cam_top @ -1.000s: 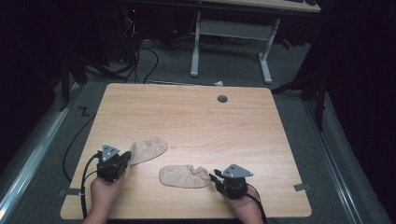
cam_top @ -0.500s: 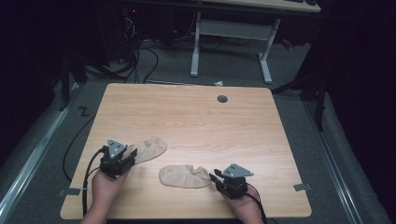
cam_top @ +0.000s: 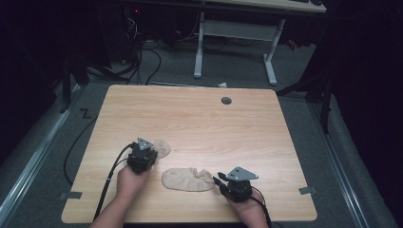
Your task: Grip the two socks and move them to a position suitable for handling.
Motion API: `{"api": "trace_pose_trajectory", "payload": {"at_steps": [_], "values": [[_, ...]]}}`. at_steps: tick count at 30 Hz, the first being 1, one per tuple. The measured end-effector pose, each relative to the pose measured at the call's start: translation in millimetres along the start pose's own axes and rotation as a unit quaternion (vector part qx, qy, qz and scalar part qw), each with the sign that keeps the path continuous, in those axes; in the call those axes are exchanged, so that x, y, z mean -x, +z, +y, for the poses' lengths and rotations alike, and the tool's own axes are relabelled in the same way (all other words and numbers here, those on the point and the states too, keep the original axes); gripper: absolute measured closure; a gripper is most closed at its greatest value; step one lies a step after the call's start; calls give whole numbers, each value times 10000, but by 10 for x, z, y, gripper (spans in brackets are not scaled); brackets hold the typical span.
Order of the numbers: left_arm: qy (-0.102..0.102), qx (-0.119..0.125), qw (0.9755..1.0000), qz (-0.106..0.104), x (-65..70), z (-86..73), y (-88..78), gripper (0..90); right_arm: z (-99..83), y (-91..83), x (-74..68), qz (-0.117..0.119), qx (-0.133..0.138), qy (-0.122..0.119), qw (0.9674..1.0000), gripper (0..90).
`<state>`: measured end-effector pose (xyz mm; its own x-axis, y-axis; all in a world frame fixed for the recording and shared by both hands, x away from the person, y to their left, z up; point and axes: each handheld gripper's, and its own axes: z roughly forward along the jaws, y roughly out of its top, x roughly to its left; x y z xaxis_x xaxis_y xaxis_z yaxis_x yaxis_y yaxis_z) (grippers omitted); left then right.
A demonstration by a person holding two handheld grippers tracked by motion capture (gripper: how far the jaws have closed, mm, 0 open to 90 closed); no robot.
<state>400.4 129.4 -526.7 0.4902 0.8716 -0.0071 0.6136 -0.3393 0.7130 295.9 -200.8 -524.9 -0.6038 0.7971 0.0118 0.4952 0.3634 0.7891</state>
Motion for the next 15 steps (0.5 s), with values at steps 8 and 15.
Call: {"api": "trace_pose_trajectory", "payload": {"at_steps": [8, 15], "values": [[101, 203, 9997, -109, 117, 101, -18, 873, 3, -2, 2, 0, 26, 0, 10000, 717], [210, 365, 9985, -356, 295, 278, -30, 873, 2, -7, 14, -9, 35, 10, 10000, 718]]}}
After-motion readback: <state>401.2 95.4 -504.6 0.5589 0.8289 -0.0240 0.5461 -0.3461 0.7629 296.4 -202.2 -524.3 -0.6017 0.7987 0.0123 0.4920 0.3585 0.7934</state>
